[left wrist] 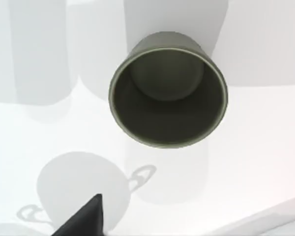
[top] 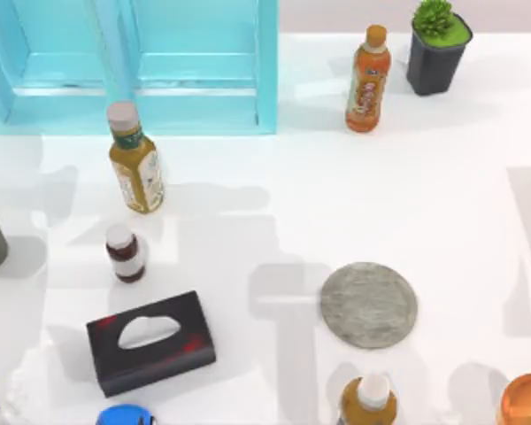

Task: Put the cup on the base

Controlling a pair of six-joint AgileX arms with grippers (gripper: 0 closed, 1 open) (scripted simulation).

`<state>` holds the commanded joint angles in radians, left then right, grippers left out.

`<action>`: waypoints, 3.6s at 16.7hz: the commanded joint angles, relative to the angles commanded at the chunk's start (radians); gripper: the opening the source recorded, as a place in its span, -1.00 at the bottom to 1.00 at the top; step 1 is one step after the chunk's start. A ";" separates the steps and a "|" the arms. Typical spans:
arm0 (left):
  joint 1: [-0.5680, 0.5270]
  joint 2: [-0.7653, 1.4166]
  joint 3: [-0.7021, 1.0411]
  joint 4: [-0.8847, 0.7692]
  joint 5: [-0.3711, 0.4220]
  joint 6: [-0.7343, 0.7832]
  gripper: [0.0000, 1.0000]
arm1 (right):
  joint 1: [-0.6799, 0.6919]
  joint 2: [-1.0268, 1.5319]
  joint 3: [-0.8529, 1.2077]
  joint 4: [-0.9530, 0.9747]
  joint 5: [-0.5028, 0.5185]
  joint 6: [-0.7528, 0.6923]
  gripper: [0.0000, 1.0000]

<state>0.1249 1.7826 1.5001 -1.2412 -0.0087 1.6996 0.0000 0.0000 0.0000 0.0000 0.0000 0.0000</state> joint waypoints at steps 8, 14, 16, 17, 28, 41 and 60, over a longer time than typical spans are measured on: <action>0.000 0.040 0.006 -0.012 0.008 0.017 1.00 | 0.000 0.000 0.000 0.000 0.000 0.000 1.00; -0.001 0.091 -0.139 0.183 0.009 0.019 1.00 | 0.000 0.000 0.000 0.000 0.000 0.000 1.00; 0.000 0.114 -0.202 0.279 0.009 0.020 1.00 | 0.000 0.000 0.000 0.000 0.000 0.000 1.00; 0.000 0.124 -0.231 0.315 0.009 0.021 1.00 | 0.000 0.000 0.000 0.000 0.000 0.000 1.00; 0.001 0.140 -0.270 0.362 0.009 0.022 0.25 | 0.000 0.000 0.000 0.000 0.000 0.000 1.00; 0.001 0.140 -0.270 0.362 0.009 0.022 -1.00 | 0.000 0.000 0.000 0.000 0.000 0.000 1.00; -0.326 0.197 0.399 0.067 0.015 -0.860 -1.00 | 0.000 0.000 0.000 0.000 0.000 0.000 1.00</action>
<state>-0.2011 1.9792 1.8993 -1.1740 0.0067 0.8391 0.0000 0.0000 0.0000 0.0000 0.0000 0.0000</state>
